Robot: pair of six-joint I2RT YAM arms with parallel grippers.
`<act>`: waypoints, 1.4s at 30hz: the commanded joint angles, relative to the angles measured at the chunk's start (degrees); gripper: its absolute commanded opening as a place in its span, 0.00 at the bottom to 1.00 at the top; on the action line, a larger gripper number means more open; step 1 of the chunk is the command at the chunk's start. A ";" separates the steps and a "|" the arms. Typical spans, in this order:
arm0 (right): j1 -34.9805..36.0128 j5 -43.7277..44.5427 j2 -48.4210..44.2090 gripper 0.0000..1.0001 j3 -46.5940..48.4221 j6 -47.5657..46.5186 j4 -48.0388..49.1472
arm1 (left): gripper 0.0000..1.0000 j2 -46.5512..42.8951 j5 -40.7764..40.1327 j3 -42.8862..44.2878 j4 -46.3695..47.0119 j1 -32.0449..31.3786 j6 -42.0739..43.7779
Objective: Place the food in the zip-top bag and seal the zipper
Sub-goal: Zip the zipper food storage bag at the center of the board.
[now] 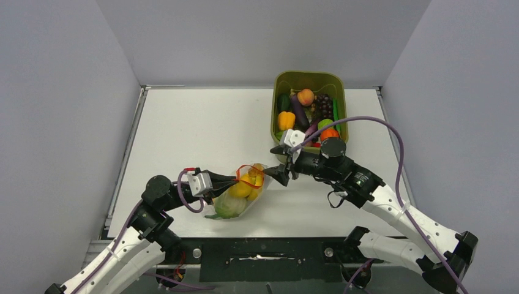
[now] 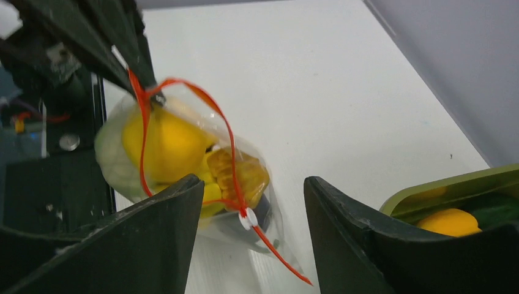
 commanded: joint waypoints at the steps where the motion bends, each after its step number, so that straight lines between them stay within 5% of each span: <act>1: -1.67 -6.57 -0.63 0.58 -2.11 -16.03 -9.16 | 0.00 -1.50 7.68 5.87 0.12 0.03 -1.88; 21: -12.08 -24.88 -1.31 0.45 -16.98 -17.72 4.80 | 0.00 -2.00 11.91 6.86 0.32 0.00 -1.46; 23: -12.05 -25.43 -0.15 0.33 -16.71 -17.61 5.66 | 0.00 -2.04 11.76 6.61 0.80 0.04 -1.41; 26: -12.21 -25.11 1.02 0.00 -15.84 -16.84 4.98 | 0.00 -2.24 9.54 6.42 1.02 0.07 -1.31; 29: -12.53 -24.74 0.88 0.00 -12.50 -15.69 1.17 | 0.01 -3.32 -2.29 6.79 -0.65 0.04 -3.70; 33: -12.51 -22.97 -1.95 0.00 -9.20 -10.11 0.01 | 0.49 -3.92 -19.89 11.39 -8.87 0.05 -5.12; 42: -11.19 -21.87 2.04 0.00 1.35 -10.00 -9.13 | 0.58 5.11 -10.13 23.79 -21.48 0.01 8.36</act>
